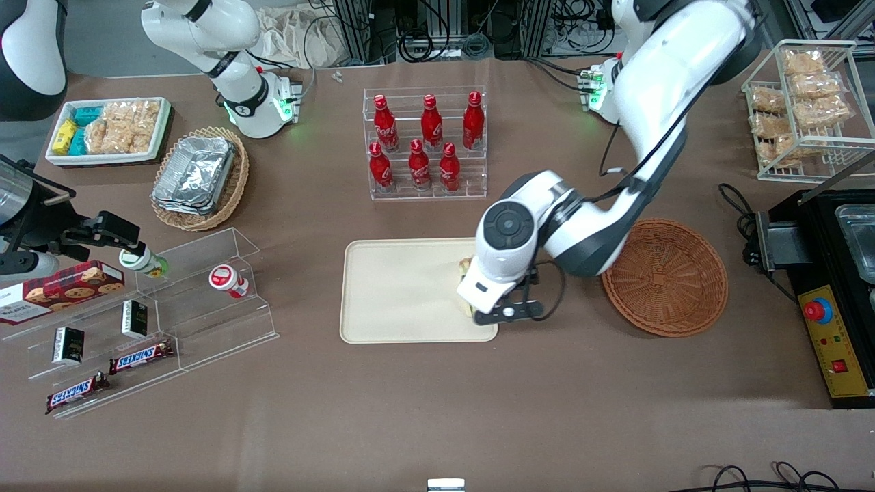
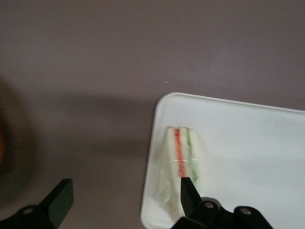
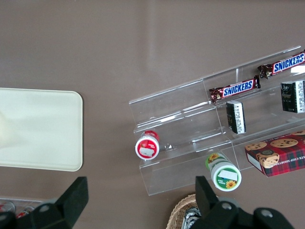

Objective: Place sandwich from basket to tray

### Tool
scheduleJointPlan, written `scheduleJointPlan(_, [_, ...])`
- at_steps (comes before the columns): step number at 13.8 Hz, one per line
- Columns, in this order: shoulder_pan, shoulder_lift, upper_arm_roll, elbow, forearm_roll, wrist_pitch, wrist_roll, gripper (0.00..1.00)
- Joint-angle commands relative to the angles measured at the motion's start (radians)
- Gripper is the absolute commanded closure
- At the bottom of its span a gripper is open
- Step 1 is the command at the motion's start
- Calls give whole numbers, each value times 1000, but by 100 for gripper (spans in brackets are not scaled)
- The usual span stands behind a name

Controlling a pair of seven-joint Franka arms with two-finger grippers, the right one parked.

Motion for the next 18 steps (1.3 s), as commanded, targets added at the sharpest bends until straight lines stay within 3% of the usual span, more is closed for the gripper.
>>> scheduleJointPlan(1, [-9,-179,173,-49,-172,-69,109,0])
scheduleJointPlan(2, [-11,-225,237,-61,-255,-109,229,0])
scheduleJointPlan(4, [-9,-338,357,-107,-343,-190,438,0])
scheduleJointPlan(8, [-9,-543,540,-334,-394,-174,736,0])
scheduleJointPlan(10, [18,-569,571,-373,-391,-171,804,0])
scheduleJointPlan(12, [110,-578,516,-373,-389,-172,894,0])
scheduleJointPlan(18, [149,-531,517,-323,-375,-160,1008,0])
